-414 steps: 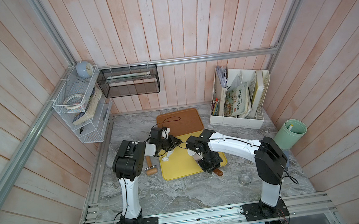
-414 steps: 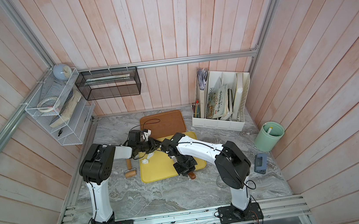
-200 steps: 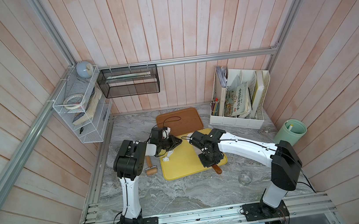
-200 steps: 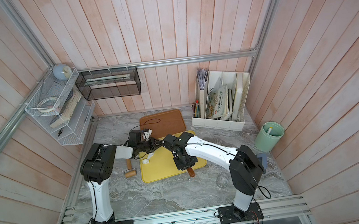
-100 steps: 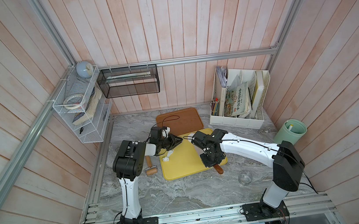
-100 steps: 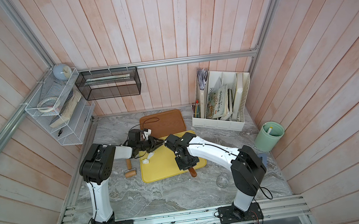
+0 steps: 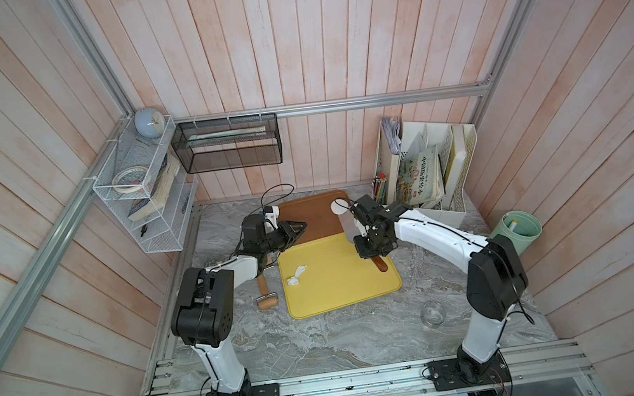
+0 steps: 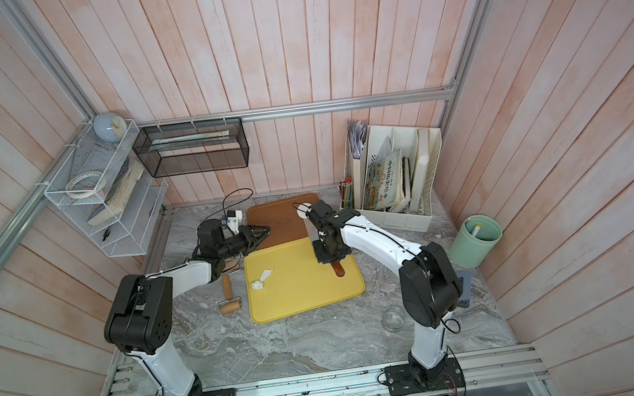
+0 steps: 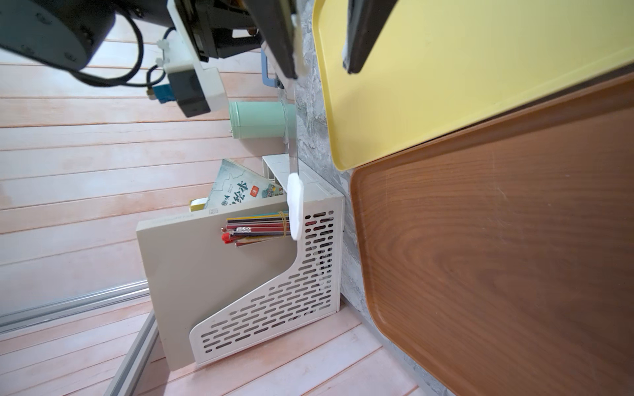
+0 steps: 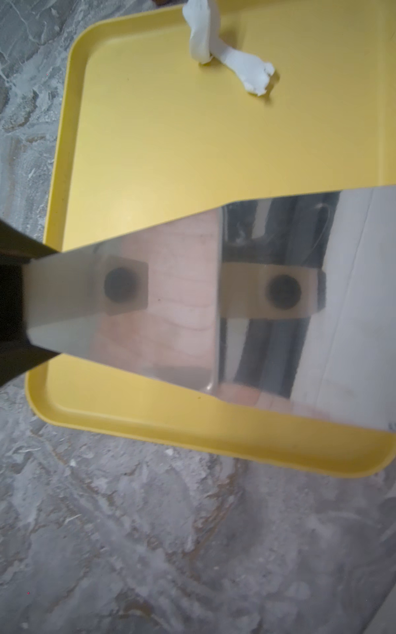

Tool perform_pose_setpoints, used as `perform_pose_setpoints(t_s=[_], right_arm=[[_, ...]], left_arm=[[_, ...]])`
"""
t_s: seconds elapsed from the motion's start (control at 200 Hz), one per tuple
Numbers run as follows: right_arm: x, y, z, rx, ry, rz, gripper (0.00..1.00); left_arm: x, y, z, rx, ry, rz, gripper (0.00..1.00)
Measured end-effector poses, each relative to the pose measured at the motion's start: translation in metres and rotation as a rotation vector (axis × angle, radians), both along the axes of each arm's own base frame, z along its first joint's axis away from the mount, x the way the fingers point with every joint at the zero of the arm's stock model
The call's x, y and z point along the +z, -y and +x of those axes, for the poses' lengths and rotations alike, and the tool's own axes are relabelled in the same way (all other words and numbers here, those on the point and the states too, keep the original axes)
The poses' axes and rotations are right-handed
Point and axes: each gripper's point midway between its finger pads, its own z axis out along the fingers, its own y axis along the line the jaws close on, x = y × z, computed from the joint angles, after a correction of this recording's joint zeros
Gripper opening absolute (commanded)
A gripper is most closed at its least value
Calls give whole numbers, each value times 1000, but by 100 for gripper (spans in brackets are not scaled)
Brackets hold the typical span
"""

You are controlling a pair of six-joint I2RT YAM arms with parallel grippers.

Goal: Roll out the dumpling wrappers from the dough
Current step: Place the dumpling wrapper on the plate.

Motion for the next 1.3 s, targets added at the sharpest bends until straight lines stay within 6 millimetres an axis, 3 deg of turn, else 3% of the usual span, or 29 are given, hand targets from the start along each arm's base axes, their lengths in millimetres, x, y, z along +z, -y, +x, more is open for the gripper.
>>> perform_pose_setpoints(t_s=[0.165,0.405,0.525,0.705,1.045,1.3], right_arm=[[-15,-33,23,60,-8,72,0],[-47,-53,27,104,-84,111,0],[-50,-56,26,113,-99,122,0],[-43,-60,27,134,-90,133,0],[-43,-69,38,150,-94,134,0],[-50,-66,34,154,-126,112,0]], left_arm=[[-4,-7,6,37,12,26,16],[-22,-9,39,84,6,75,7],[-40,-14,50,119,-19,123,0],[-60,-19,66,183,-59,186,0],[-82,-3,72,189,-108,176,0],[-75,0,78,215,-88,108,0]])
